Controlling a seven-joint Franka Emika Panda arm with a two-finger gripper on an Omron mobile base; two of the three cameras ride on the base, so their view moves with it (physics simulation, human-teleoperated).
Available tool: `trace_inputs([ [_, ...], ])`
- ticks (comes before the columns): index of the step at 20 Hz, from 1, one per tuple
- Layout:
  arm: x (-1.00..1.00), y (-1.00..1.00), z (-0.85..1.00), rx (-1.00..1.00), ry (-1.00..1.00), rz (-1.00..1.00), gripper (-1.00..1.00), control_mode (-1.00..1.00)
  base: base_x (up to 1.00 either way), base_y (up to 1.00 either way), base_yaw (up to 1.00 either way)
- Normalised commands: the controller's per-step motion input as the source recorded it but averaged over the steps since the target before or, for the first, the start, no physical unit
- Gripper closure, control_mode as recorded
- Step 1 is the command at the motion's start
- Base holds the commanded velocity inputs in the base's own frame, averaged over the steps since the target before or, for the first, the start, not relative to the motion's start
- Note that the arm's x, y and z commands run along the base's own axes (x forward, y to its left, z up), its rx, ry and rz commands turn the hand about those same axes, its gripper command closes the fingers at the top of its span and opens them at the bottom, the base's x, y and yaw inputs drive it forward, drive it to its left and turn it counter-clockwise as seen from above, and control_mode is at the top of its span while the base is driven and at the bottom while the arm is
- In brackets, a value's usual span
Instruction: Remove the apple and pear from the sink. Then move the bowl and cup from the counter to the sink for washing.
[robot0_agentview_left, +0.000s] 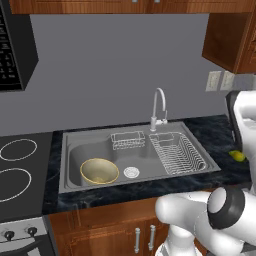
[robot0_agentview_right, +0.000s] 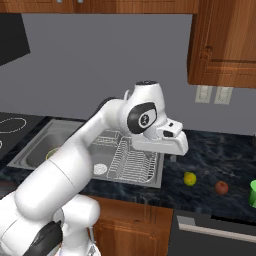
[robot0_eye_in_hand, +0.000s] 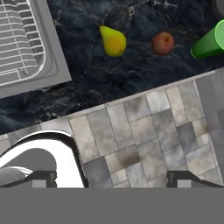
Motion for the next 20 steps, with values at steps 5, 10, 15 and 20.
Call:
trace_inputs([
  [5, 0.01, -0.40, 0.00, 0.00, -0.12, 0.00, -1.00, -1.00, 0.00, 0.00, 0.00],
  [10, 0.10, -0.35, -0.01, 0.00, -0.01, 0.00, -1.00, -1.00, 0.00, 0.00, 0.00],
  [15, 0.12, -0.38, -0.02, 0.00, 0.00, 0.00, -1.00, -1.00, 0.00, 0.00, 0.00],
  [20, 0.06, -0.40, -0.09, 0.00, -0.02, 0.00, -1.00, -1.00, 0.00, 0.00, 0.00],
])
